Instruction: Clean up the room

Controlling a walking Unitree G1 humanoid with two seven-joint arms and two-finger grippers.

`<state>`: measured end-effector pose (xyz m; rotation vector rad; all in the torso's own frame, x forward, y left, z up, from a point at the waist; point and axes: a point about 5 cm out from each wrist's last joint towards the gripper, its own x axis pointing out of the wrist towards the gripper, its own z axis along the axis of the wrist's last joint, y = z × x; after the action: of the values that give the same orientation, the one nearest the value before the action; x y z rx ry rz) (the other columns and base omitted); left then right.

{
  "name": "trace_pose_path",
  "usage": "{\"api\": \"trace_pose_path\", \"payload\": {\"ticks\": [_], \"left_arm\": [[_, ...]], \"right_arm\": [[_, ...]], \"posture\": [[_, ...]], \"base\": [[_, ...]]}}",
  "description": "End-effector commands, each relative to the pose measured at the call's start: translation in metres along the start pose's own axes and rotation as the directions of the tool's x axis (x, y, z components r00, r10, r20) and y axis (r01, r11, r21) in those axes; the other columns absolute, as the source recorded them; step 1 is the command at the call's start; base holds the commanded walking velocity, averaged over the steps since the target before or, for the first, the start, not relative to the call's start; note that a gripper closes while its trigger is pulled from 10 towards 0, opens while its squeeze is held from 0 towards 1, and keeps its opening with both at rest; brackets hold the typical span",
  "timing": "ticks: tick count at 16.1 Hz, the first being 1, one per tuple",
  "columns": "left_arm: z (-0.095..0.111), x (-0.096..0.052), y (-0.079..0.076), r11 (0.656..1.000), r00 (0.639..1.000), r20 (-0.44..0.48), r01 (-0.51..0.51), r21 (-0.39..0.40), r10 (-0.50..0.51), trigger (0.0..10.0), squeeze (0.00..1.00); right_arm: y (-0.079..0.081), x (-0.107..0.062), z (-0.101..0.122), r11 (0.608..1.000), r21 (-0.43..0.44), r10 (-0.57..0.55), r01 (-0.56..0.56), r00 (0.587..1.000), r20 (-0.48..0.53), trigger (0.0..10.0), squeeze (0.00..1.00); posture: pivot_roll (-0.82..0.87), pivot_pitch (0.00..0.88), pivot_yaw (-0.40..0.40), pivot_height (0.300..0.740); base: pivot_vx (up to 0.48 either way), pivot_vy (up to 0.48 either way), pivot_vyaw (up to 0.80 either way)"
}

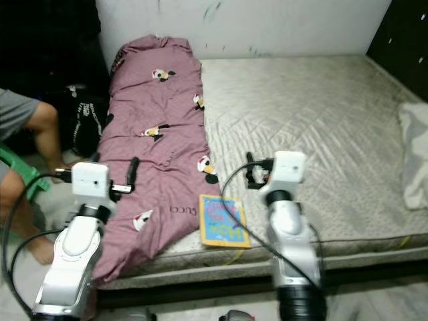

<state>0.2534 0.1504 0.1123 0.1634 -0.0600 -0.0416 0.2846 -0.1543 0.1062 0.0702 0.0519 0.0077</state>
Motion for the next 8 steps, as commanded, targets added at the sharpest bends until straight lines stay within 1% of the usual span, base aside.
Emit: {"api": "trace_pose_path", "payload": {"ticks": [1, 2, 3, 4, 5, 6, 7, 8], "left_arm": [[0.003, 0.003, 0.005, 0.999, 1.000, 0.005, -0.007, 0.035, 0.007, 10.0, 0.00], [0.003, 0.003, 0.006, 0.999, 1.000, 0.004, -0.008, 0.036, 0.008, 10.0, 0.00], [0.000, 0.003, 0.009, 0.999, 1.000, -0.009, -0.009, 0.040, 0.010, 10.0, 0.00], [-0.003, 0.002, 0.010, 0.999, 1.000, -0.025, 0.011, 0.043, -0.010, 10.0, 0.00], [-0.003, 0.002, 0.010, 0.999, 1.000, -0.025, 0.012, 0.045, -0.011, 10.0, 0.00], [-0.002, 0.002, 0.010, 0.999, 1.000, -0.024, 0.019, 0.045, -0.018, 10.0, 0.00], [-0.001, 0.005, 0.005, 0.998, 0.999, -0.019, 0.049, 0.044, -0.049, 10.0, 0.00], [-0.003, 0.006, 0.003, 0.998, 0.998, -0.024, 0.055, 0.041, -0.054, 10.0, 0.00]], "right_arm": [[0.004, 0.005, 0.013, 1.000, -0.014, 0.016, -0.015, 0.999, 0.050, 10.0, 0.00], [0.005, 0.006, 0.014, 1.000, -0.008, 0.015, -0.015, 0.998, 0.055, 10.0, 0.00], [0.007, 0.007, 0.014, 1.000, -0.025, 0.011, -0.010, 0.998, 0.056, 10.0, 0.00], [0.015, 0.007, 0.014, 0.999, -0.036, 0.020, -0.017, 0.998, 0.064, 10.0, 0.00], [0.015, 0.007, 0.014, 0.999, -0.035, 0.021, -0.019, 0.998, 0.064, 10.0, 0.00], [0.018, 0.006, 0.012, 0.999, -0.033, 0.029, -0.026, 0.997, 0.067, 10.0, 0.00], [0.023, 0.002, 0.003, 0.999, -0.013, 0.030, -0.030, 0.998, 0.054, 10.0, 0.00], [0.023, 0.001, -0.002, 1.000, 0.002, 0.025, -0.025, 0.999, 0.041, 10.0, 0.00]], "posture": [[0.02, 0.001, -0.029, 0.740], [0.00, 0.004, -0.022, 0.740], [0.00, 0.000, -0.005, 0.740], [0.00, 0.000, 0.012, 0.740], [0.00, 0.000, 0.012, 0.740], [0.01, 0.000, 0.025, 0.740], [0.00, 0.000, 0.035, 0.740], [0.00, 0.000, 0.036, 0.740]], "base": [[0.000, 0.000, 0.00], [0.000, 0.000, 0.00], [0.000, 0.000, 0.00], [0.000, 0.000, 0.00], [0.000, 0.000, 0.00], [0.000, 0.000, 0.43], [0.000, 0.000, 0.80], [0.000, 0.000, 0.00]]}}
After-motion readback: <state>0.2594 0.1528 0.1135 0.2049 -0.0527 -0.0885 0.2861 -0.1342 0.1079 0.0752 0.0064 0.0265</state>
